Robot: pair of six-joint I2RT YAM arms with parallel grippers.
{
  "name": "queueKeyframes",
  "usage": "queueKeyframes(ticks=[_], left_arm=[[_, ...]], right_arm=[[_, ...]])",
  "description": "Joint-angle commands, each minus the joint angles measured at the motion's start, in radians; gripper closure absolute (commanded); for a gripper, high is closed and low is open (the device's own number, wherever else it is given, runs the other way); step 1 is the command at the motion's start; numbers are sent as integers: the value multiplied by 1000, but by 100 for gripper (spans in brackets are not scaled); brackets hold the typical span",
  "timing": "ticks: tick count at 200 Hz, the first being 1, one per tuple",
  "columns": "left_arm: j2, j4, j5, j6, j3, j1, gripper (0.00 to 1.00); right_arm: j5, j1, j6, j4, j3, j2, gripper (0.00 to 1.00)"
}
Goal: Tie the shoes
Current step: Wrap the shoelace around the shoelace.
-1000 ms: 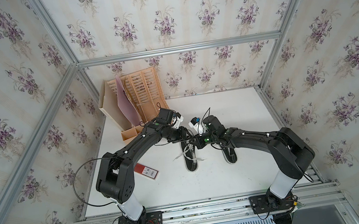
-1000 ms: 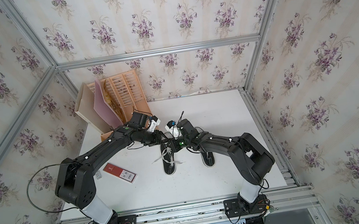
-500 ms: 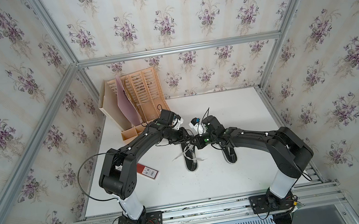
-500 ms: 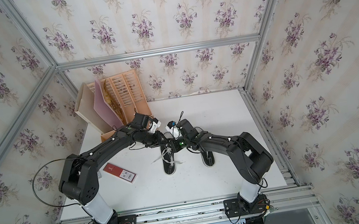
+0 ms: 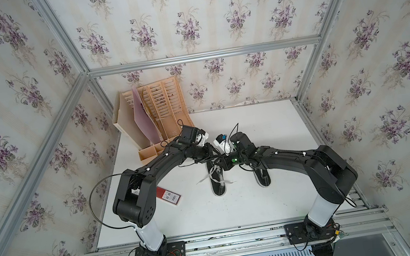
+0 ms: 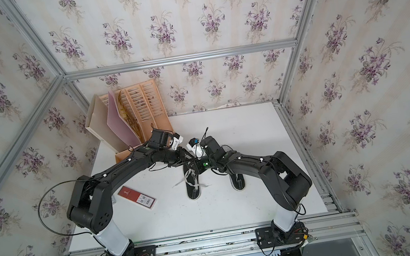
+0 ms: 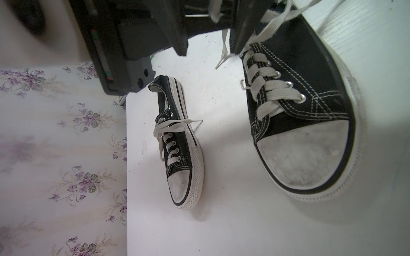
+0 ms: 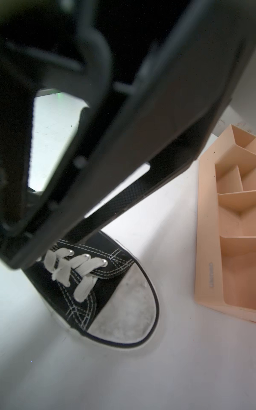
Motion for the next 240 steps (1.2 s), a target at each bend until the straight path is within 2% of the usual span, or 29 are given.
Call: queueKeyframes(ticks=[1,24,69,91,109,123,141,175,203,240], left_arm=[[-7,-26,21,17,1,0,62],[-10,-47,10,26,-6,0,63],[-9,-97,-7,60,1,0,80],[-11,-101,-11,69,5,0,93],[-16,-107,-19,74,6,2,100],[-20,-108,-21,76,4,9,100],[-21,-97,-12,69,-10,25,100],[-12,-82,30,78,-25,62,100],[6,-49,75,72,-49,97,100],[54,-23,130,92,-67,131,100]], right_arm=[[0,-1,10,40,11,8,100],[12,-1,18,35,18,9,100],[26,-1,46,44,17,8,100],[20,-1,43,27,21,0,93],[43,-1,12,-33,16,-32,79],[67,-1,-14,-85,-3,-72,70],[89,0,-44,-164,-23,-121,64],[180,87,-130,-356,24,-139,64],[277,183,-183,-478,111,-74,66],[348,227,-253,-570,247,39,67]])
